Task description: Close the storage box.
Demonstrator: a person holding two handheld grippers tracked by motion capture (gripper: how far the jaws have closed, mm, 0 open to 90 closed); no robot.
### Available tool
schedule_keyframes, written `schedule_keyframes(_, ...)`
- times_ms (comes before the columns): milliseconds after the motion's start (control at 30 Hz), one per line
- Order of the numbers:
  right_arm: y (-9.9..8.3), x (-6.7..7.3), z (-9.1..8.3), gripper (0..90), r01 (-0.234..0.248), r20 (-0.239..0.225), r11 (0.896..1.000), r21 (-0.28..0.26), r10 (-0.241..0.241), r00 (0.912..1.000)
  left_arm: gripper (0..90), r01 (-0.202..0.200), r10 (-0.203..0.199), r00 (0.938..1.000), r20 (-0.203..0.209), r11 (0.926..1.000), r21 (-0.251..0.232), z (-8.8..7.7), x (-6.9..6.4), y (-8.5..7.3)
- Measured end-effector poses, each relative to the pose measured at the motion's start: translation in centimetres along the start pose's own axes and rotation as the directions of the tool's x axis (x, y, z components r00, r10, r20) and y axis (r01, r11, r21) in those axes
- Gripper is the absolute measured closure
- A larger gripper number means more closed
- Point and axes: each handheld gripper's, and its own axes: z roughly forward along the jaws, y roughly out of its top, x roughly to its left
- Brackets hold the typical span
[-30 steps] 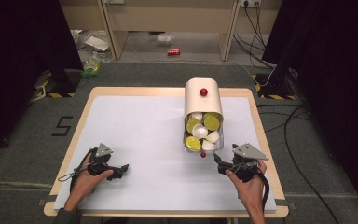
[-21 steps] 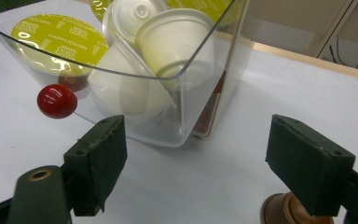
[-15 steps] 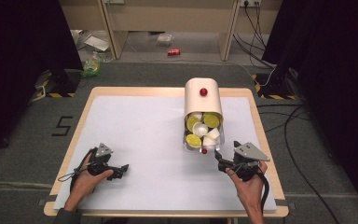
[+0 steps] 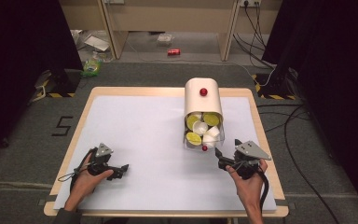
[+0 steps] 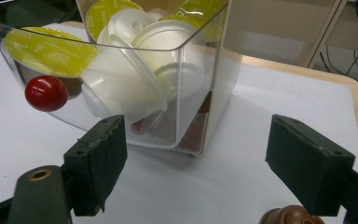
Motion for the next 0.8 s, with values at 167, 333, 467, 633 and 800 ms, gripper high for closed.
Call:
schedule_keyframes(167,0.0,0.0,0.3,20.7,0.001,0.01,1.0,-0.011,-0.001,1.0,0.0,0.0,0.0,1.0,0.0,1.0,0.0,0.0,0.0,0.0)
schedule_keyframes(333,0.1,-0.1,0.4,20.4,-0.004,0.023,1.0,-0.017,0.004,0.9997,0.0,0.0,0.0,1.0,-0.001,1.0,0.0,0.0,0.0,0.0)
schedule_keyframes(467,0.2,-0.2,0.6,19.9,-0.007,0.026,1.0,-0.019,0.007,0.9996,0.0,-0.001,0.001,1.0,-0.001,1.0,0.0,0.0,0.0,0.0)
schedule_keyframes(633,0.4,-0.3,1.0,19.9,-0.002,0.04,1.0,-0.016,0.002,0.9992,0.0,0.0,0.0,1.0,-0.001,1.0,0.0,0.0,0.0,0.0)
schedule_keyframes(800,0.5,-0.3,1.3,19.5,-0.008,0.046,1.0,-0.02,0.009,0.9989,0.0,-0.001,0.001,1.0,-0.002,1.0,0.0,0.0,0.0,0.0)
